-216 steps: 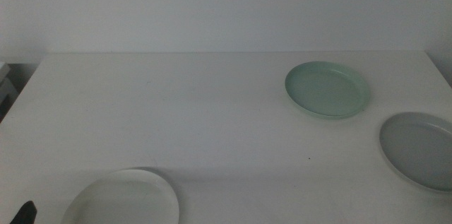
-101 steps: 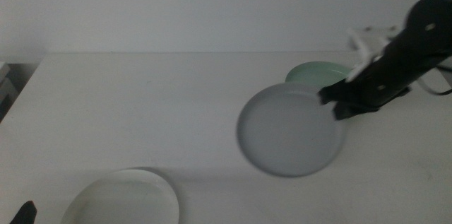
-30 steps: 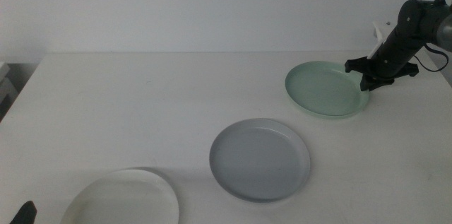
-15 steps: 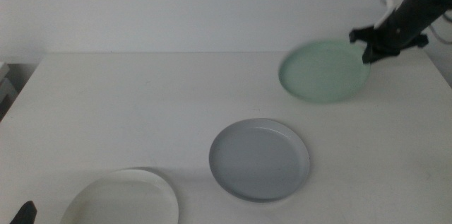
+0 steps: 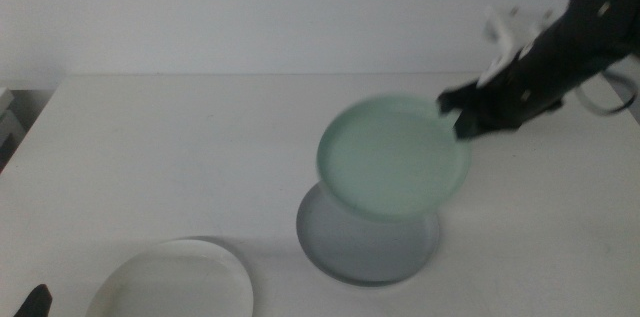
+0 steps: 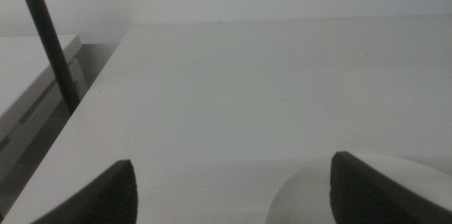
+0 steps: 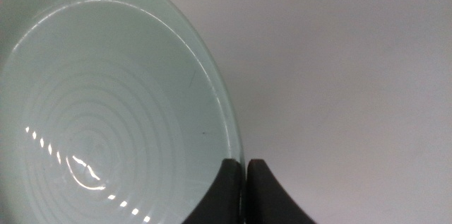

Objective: Stack the three bowls on top of each other.

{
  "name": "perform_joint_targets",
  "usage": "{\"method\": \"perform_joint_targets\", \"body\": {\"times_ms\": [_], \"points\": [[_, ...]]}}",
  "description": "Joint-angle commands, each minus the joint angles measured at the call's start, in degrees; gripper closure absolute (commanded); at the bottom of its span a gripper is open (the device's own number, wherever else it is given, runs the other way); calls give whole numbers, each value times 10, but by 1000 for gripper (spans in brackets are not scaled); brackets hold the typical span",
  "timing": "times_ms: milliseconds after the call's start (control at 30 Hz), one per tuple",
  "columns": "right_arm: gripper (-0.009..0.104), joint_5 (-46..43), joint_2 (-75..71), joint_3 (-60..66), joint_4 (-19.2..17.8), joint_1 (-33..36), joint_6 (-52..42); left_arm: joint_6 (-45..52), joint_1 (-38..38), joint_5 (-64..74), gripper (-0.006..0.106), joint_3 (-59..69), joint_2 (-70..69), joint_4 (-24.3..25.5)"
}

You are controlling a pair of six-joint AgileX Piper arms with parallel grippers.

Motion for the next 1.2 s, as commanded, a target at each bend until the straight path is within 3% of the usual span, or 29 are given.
{"method": "perform_joint_targets", "body": {"times_ms": [0, 167, 400, 800, 933, 1167], "points": [[95, -51, -31, 20, 7, 17, 5, -7, -1, -46, 10, 4, -8, -4], [95, -127, -30, 85, 15, 35, 9, -7, -1, -46, 10, 4, -8, -4], [95, -168, -29, 118, 56, 48, -18, -7, -1, -46, 10, 4, -8, -4], [93, -137, -28, 118, 54, 53, -23, -7, -1, -46, 10, 4, -8, -4], [81, -132, -28, 118, 54, 53, -23, -7, -1, -46, 10, 4, -8, -4], [48, -101, -47, 95, 46, 51, -23, -7, -1, -46, 10, 4, -8, -4]]}}
